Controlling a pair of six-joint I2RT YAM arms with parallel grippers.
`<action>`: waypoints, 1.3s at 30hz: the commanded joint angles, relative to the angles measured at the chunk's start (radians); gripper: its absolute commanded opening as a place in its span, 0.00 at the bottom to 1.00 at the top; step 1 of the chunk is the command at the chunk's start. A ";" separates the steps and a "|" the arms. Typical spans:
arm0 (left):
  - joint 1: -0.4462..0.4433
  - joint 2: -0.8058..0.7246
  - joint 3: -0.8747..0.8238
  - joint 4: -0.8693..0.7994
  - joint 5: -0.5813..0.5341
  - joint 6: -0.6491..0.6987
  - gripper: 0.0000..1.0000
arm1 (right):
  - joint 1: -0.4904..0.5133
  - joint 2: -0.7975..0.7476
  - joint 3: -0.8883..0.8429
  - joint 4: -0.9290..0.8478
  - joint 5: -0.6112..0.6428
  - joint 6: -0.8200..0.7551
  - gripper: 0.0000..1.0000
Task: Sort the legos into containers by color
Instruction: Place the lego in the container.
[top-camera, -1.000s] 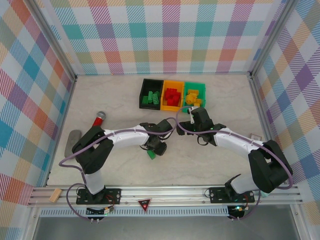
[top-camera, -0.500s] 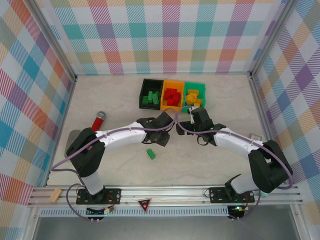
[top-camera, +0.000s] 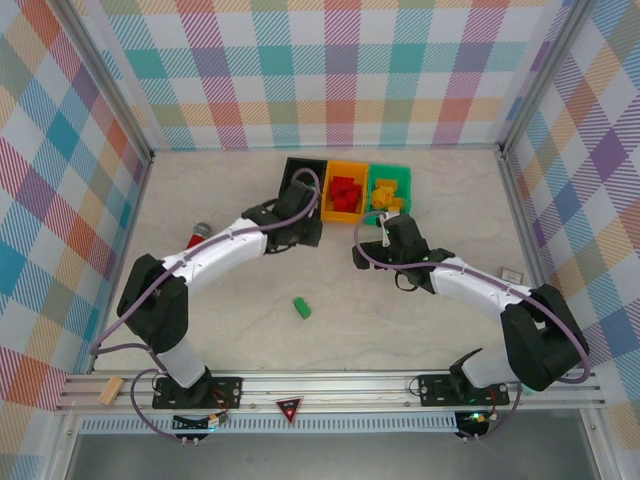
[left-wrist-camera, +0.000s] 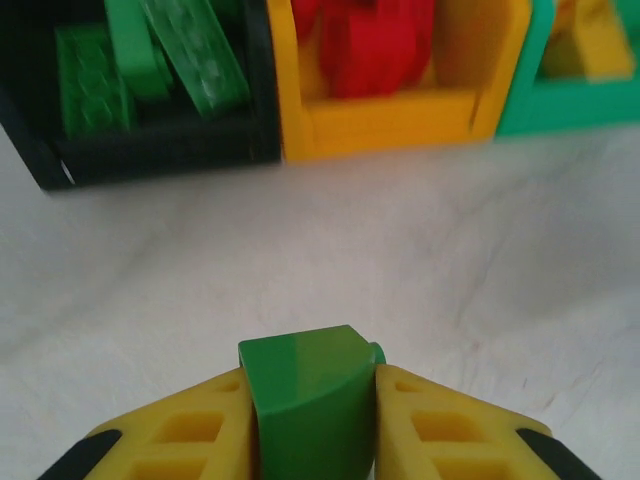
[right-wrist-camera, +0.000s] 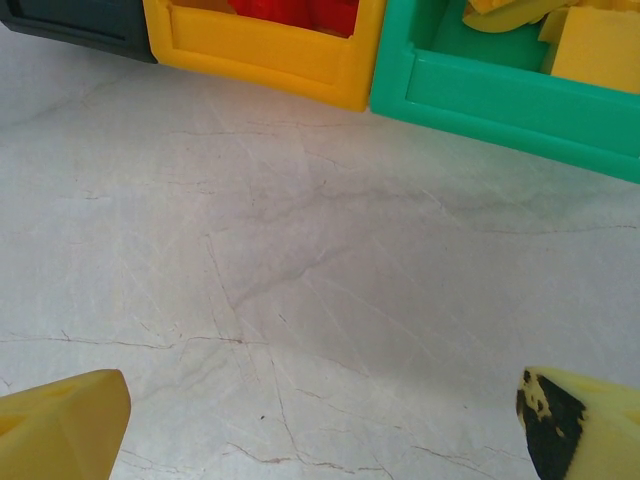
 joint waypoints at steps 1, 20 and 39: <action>0.044 0.045 0.106 0.029 0.039 0.038 0.29 | -0.006 0.003 -0.007 0.029 -0.008 0.013 0.99; 0.240 0.487 0.631 0.025 0.116 0.021 0.31 | -0.006 0.015 -0.002 0.047 -0.018 0.018 0.99; 0.259 0.546 0.649 0.133 0.140 -0.036 0.59 | -0.005 0.057 0.031 0.041 -0.036 0.019 0.99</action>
